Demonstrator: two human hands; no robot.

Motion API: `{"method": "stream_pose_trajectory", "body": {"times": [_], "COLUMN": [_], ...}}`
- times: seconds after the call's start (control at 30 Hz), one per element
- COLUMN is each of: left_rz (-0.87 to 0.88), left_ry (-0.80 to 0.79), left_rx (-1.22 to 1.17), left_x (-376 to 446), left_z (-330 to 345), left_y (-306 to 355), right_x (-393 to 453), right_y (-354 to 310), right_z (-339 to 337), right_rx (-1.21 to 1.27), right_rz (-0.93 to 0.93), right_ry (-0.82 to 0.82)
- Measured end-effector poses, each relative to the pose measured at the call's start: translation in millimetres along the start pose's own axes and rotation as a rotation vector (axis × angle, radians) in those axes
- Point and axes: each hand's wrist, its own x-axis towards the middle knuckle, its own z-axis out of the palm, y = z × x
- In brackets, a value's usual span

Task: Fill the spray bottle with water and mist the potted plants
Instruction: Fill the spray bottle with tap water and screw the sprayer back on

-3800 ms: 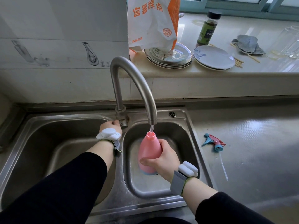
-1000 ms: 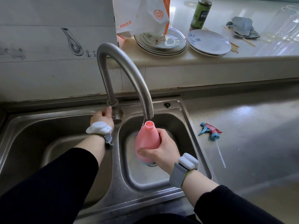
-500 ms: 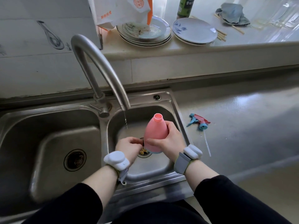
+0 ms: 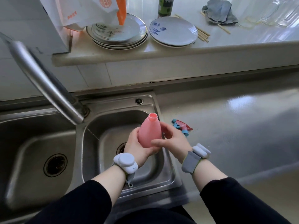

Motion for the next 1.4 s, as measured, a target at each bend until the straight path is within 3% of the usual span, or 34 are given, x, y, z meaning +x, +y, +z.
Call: {"method": "stream_pose_trajectory", "body": {"times": [0.1, 0.2, 0.33, 0.43, 0.6, 0.77, 1.0, 1.2, 1.4], "left_rz": [-0.027, -0.066, -0.08, -0.066, -0.043, -0.002, 0.011, 0.017, 0.044], "left_ry": [0.033, 0.067, 0.106, 0.118, 0.122, 0.116, 0.116, 0.093, 0.071], "left_rx": [0.007, 0.018, 0.042, 0.066, 0.094, 0.119, 0.138, 0.126, 0.137], "left_x": [8.7, 17.3, 25.9, 28.8, 29.1, 24.4, 13.5, 4.1, -5.7], "left_z": [7.7, 13.0, 18.8, 22.7, 20.1, 11.3, -5.7, -15.3, -21.1], "left_y": [1.2, 0.8, 0.1, 2.0, 3.2, 4.2, 4.7, 6.5, 12.9], "right_x": [24.2, 49.1, 69.1, 78.0, 79.0, 64.0, 37.6, 9.6, -11.5], "right_y": [21.4, 41.6, 61.3, 69.8, 46.9, 8.7, -80.2, -122.1, -135.1], "right_z": [-36.5, -62.6, -69.0, -67.9, -66.9, -64.1, -66.8, -61.4, -50.8], "right_rx": [0.094, -0.237, -0.446, -0.563, -0.434, 0.264, 0.714, 0.868, 0.765], "right_rz": [0.129, 0.28, 0.358, 0.369, 0.473, 0.223, -0.082, -0.239, -0.393], "right_ry": [0.255, 0.462, 0.457, 0.327, 0.319, 0.349, 0.278, 0.207, 0.269]}}
